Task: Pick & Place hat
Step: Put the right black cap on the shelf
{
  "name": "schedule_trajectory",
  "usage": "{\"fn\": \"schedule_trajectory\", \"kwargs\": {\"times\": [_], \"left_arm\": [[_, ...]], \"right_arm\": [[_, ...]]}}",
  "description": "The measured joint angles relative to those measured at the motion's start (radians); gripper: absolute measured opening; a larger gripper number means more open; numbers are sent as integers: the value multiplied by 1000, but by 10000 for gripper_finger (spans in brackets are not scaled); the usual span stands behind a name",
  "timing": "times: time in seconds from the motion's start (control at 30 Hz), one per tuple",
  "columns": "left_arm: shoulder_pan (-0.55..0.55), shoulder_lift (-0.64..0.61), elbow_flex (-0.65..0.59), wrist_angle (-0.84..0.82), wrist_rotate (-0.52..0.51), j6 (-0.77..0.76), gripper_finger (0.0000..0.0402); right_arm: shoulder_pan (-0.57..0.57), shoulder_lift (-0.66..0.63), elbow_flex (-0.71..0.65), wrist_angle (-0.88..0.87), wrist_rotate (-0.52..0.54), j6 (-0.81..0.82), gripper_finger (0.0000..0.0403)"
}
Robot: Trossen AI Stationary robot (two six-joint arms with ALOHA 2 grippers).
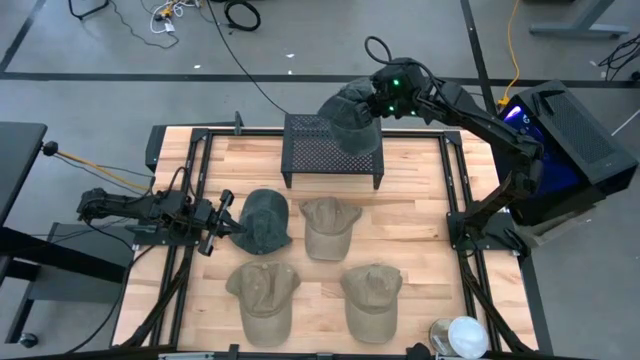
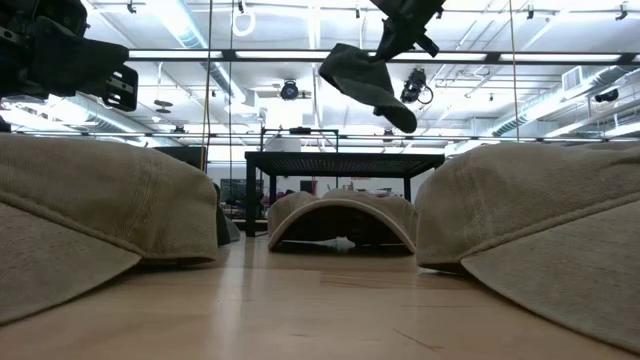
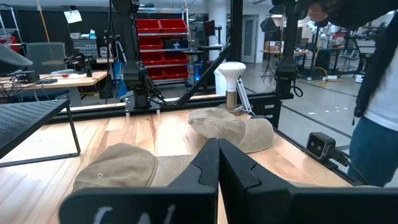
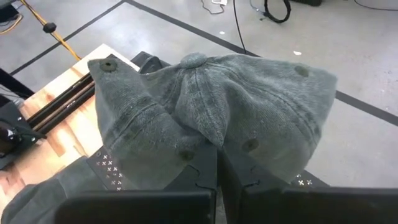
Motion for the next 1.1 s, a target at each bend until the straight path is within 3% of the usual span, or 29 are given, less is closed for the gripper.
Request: {"fn": "schedule_trajectory", "kwargs": {"times": [0.13, 1.1], "left_arm": [[0, 0, 0, 0, 0, 0, 3], [0, 0, 0, 0, 0, 0, 3]], "right_arm": [[0, 0, 0, 0, -47, 0, 3], [0, -1, 0, 38, -82, -4, 3]]}}
